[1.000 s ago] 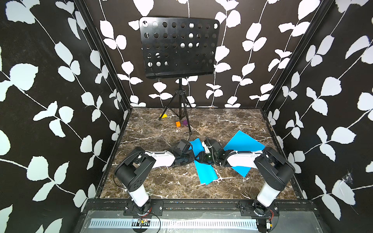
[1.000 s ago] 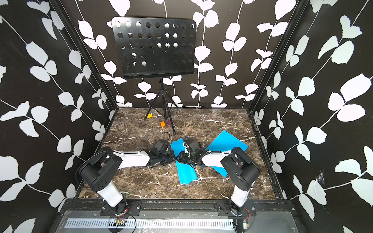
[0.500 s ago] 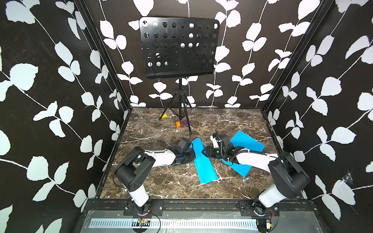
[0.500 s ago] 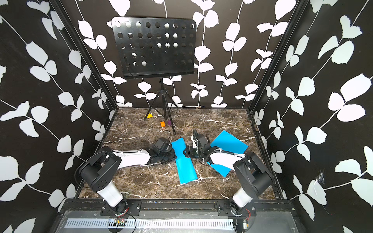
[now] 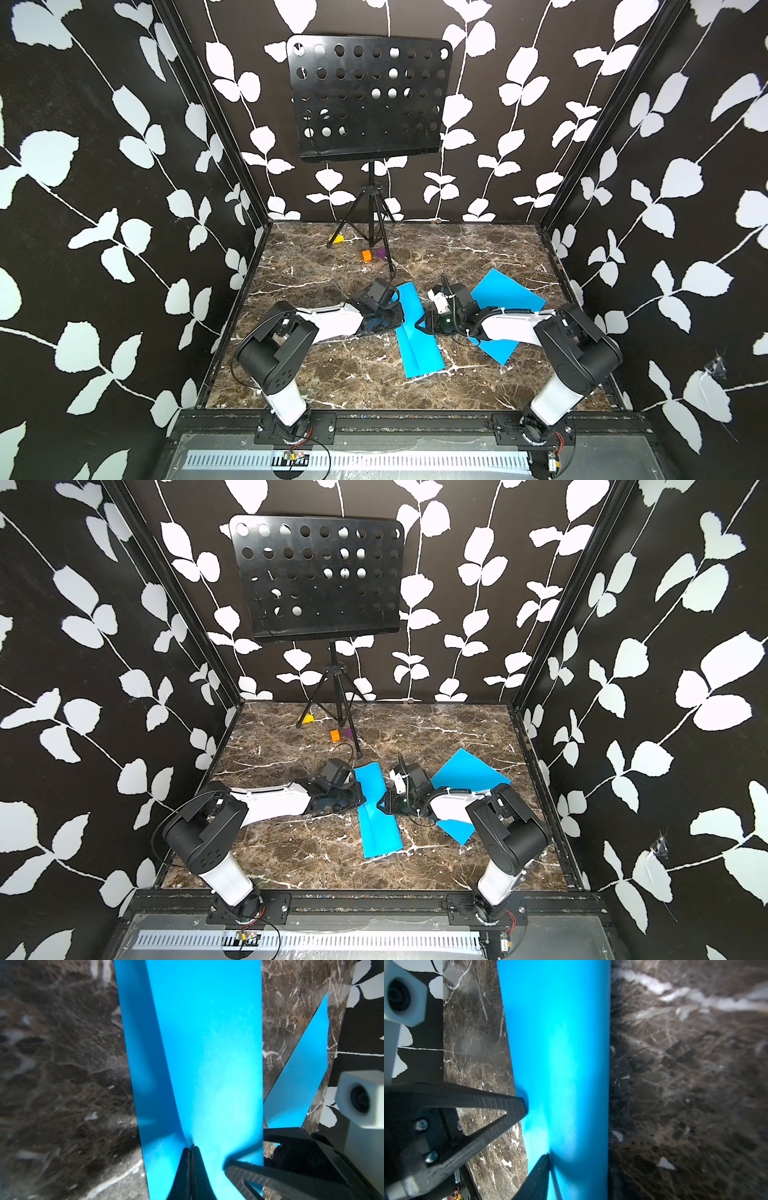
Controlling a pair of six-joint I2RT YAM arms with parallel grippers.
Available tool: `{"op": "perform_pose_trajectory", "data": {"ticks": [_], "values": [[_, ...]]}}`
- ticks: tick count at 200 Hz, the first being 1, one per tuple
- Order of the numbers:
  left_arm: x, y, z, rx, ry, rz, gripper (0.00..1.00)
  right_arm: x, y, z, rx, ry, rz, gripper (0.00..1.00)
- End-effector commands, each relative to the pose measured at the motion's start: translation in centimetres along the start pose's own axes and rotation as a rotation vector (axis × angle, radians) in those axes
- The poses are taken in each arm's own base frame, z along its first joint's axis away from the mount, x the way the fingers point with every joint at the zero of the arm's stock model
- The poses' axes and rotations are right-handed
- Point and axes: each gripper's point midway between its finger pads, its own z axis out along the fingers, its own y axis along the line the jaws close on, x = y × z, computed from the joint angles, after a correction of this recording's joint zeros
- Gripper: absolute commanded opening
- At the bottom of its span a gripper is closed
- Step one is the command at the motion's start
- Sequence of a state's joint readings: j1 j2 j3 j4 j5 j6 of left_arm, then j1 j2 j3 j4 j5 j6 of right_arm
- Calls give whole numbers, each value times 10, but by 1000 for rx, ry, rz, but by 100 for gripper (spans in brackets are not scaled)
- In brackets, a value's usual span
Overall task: Fold the rectangular paper in half along the long edge
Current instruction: Fold the paper at the center of the board.
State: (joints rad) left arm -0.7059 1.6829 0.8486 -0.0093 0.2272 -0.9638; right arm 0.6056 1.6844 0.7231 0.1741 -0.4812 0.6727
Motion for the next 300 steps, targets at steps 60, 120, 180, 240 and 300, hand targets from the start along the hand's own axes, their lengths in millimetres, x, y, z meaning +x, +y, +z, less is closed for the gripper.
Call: {"op": "perform_pose_trajectory", "data": {"ticks": [60,120,180,240,300], "values": [[-12,25,-16,-61,-18,2,0,3,-2,10,-40,14,44,41],[-10,29,-12,-63,1,-3,0,4,-2,13,-42,26,54,34],[-11,35,-14,-69,0,-11,0,9,-9,16,-23,41,64,34],[-12,39,-15,-74,2,-13,0,9,-8,18,-26,45,66,37],[-12,44,-14,-82,3,-19,0,11,-10,19,-23,50,71,34]]}}
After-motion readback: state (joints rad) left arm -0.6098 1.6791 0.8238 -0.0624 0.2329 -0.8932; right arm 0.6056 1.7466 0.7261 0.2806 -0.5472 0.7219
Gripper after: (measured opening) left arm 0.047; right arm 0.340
